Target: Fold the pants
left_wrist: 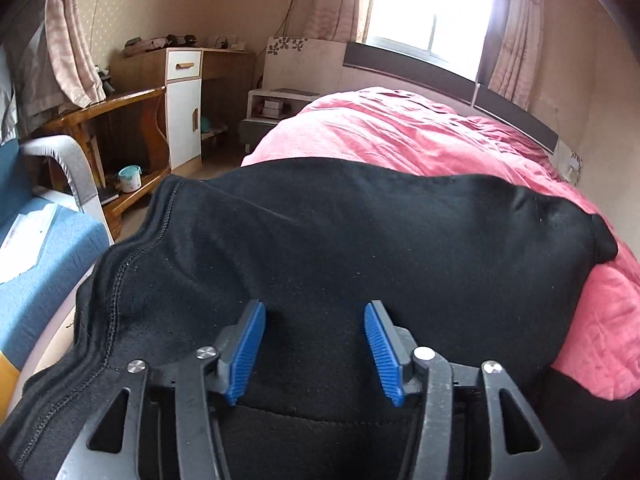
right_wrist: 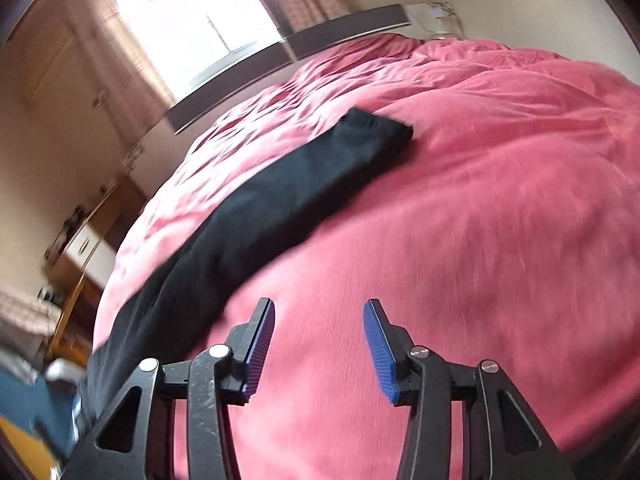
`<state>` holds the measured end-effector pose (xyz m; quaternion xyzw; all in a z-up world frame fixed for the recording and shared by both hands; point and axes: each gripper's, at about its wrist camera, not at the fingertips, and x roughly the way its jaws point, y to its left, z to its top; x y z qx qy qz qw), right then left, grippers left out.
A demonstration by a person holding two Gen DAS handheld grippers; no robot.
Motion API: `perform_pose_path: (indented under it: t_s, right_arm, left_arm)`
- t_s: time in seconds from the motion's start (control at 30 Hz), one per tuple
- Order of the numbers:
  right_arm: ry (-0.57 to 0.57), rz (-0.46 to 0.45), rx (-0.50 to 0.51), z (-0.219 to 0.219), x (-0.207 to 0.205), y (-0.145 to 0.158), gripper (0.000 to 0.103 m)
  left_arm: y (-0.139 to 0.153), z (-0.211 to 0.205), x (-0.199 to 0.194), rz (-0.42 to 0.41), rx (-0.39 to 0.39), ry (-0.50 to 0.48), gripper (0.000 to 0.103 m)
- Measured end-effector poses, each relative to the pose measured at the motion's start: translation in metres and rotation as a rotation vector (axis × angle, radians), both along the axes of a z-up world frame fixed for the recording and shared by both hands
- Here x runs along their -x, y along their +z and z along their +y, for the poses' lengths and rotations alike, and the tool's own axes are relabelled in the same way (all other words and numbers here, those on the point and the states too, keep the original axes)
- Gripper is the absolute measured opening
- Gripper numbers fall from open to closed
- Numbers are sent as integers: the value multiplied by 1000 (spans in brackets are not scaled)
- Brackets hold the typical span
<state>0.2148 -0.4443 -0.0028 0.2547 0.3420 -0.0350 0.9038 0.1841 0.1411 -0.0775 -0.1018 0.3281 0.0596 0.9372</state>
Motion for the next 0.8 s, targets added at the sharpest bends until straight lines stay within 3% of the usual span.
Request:
perform_pose_path:
  t_s: [0.23, 0.53, 0.63, 0.8]
  right_arm:
    - [-171, 50, -144, -60, -95, -23, 47]
    - [-266, 5, -297, -99, -138, -48, 46]
    - [-238, 14, -294, -97, -149, -48, 16]
    - [-223, -57, -249, -90, -134, -16, 11]
  left_arm:
    - [-9, -1, -6, 18, 21, -9, 59]
    - [-15, 3, -9, 15, 72, -24, 63]
    - [-16, 2, -9, 16, 71, -27, 64]
    - [-15, 0, -11, 24, 59, -28, 65]
